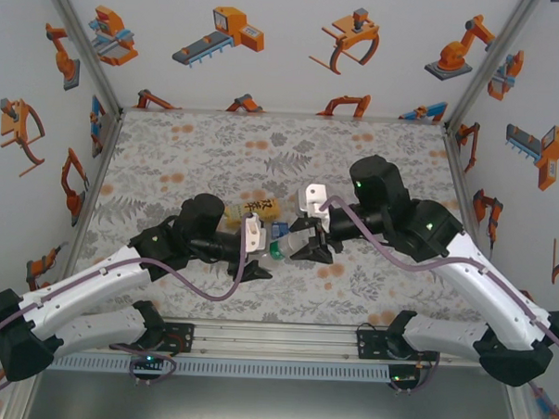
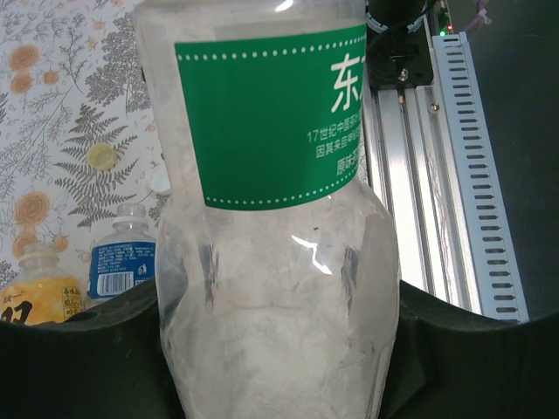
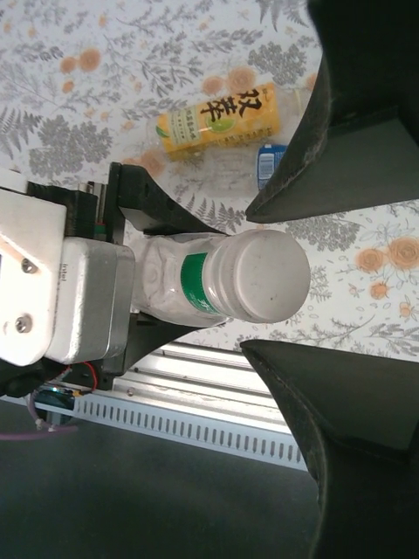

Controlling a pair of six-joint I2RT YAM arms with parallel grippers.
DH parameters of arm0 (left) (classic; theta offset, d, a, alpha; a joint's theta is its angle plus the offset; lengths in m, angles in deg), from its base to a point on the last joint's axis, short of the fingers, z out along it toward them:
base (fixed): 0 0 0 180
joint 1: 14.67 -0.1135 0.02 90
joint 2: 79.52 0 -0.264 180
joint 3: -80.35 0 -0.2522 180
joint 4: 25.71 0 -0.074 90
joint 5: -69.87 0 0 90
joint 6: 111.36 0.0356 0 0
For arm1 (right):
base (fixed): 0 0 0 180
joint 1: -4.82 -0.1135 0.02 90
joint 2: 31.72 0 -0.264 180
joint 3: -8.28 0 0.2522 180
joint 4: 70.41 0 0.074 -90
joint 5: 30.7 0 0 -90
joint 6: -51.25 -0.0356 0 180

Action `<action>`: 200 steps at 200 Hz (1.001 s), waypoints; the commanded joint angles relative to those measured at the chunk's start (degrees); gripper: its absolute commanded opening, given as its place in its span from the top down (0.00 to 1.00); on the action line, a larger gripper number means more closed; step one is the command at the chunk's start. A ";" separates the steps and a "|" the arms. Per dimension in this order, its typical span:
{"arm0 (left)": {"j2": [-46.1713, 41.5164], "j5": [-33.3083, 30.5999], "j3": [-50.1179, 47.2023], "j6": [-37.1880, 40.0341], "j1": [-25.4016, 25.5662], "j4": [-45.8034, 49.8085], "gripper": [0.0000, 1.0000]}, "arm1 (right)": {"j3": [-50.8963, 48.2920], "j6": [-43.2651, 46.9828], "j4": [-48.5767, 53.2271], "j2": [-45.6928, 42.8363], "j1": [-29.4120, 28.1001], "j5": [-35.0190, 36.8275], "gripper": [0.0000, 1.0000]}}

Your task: Screw on the bottle caps

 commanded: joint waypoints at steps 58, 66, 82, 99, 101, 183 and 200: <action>-1.86 1.31 0.78 0.87 0.38 0.21 1.00 | 0.26 -5.13 -0.15 0.81 0.17 2.51 0.73; -1.89 1.03 0.61 0.85 0.35 0.07 1.00 | -0.08 -8.78 -1.23 0.66 0.13 3.37 0.77; -1.91 -0.46 0.39 0.63 0.34 -0.53 1.00 | -1.60 -19.52 -5.32 0.20 0.13 6.36 0.89; -2.12 -2.27 -0.03 0.59 0.37 -1.19 1.00 | -3.50 -35.02 -9.88 -0.41 0.13 12.73 1.00; -2.10 -2.44 -0.11 0.65 0.36 -1.33 1.00 | -3.67 -36.94 -10.14 -0.42 0.12 13.70 1.00; -2.24 -8.94 -1.55 0.28 0.33 -5.54 1.00 | -6.47 -95.85 -4.97 1.17 0.16 29.62 1.00; -1.89 -9.20 -1.29 0.16 0.33 -5.71 1.00 | -6.28 -96.86 -5.84 1.75 0.13 29.31 1.00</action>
